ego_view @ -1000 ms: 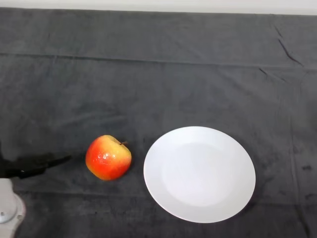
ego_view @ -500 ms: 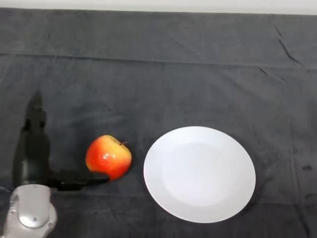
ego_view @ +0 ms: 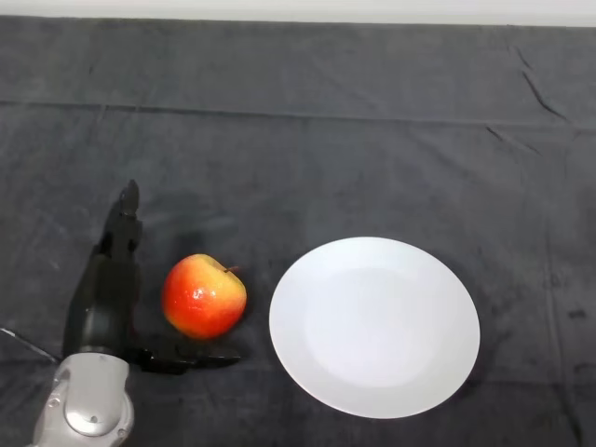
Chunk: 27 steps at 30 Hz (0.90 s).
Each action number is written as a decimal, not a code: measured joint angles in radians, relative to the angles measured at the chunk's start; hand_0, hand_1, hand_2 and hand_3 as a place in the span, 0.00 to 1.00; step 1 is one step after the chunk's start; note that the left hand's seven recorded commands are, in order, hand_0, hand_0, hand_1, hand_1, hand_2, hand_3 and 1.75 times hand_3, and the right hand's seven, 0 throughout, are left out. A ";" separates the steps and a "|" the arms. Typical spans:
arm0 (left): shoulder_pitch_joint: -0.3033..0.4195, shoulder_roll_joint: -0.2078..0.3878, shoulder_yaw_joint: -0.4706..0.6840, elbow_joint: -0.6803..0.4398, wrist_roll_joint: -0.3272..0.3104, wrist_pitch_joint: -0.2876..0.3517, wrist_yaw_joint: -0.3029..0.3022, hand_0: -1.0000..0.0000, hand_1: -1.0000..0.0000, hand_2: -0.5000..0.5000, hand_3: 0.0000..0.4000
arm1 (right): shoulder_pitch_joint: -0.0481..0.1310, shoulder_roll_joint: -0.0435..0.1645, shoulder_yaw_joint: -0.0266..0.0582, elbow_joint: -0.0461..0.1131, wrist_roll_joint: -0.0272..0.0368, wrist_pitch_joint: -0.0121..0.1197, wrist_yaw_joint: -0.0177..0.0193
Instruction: Move the apple to the plate
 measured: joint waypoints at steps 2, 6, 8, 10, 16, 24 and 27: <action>0.000 0.000 0.000 0.000 0.000 0.000 -0.001 1.00 1.00 0.50 0.00 | 0.000 0.000 0.0000 0.000 0.0000 0.000 0.0000; 0.000 0.000 0.000 0.001 0.000 0.000 -0.002 0.78 1.00 0.39 0.22 | 0.000 0.000 0.0000 0.000 0.0000 0.000 0.0000; 0.000 0.001 0.000 0.001 0.000 -0.001 -0.002 0.00 1.00 0.00 1.00 | 0.000 0.000 0.0000 0.000 0.0000 0.000 0.0000; -0.001 0.002 0.000 0.001 0.000 -0.001 -0.004 0.00 0.78 0.11 1.00 | 0.000 0.000 0.0000 0.000 0.0000 0.000 0.0000; -0.003 0.002 -0.001 0.001 0.001 -0.001 -0.006 0.00 0.00 0.50 1.00 | 0.000 0.000 0.0000 0.000 0.0000 0.000 0.0000; -0.036 0.004 0.000 0.000 0.037 0.017 0.001 0.00 0.00 0.50 1.00 | 0.000 0.000 0.0000 0.000 0.0000 0.000 0.0000; -0.037 0.006 0.000 -0.014 0.040 0.059 0.001 0.00 0.00 0.50 1.00 | 0.000 0.000 0.0000 0.000 0.0000 0.000 0.0000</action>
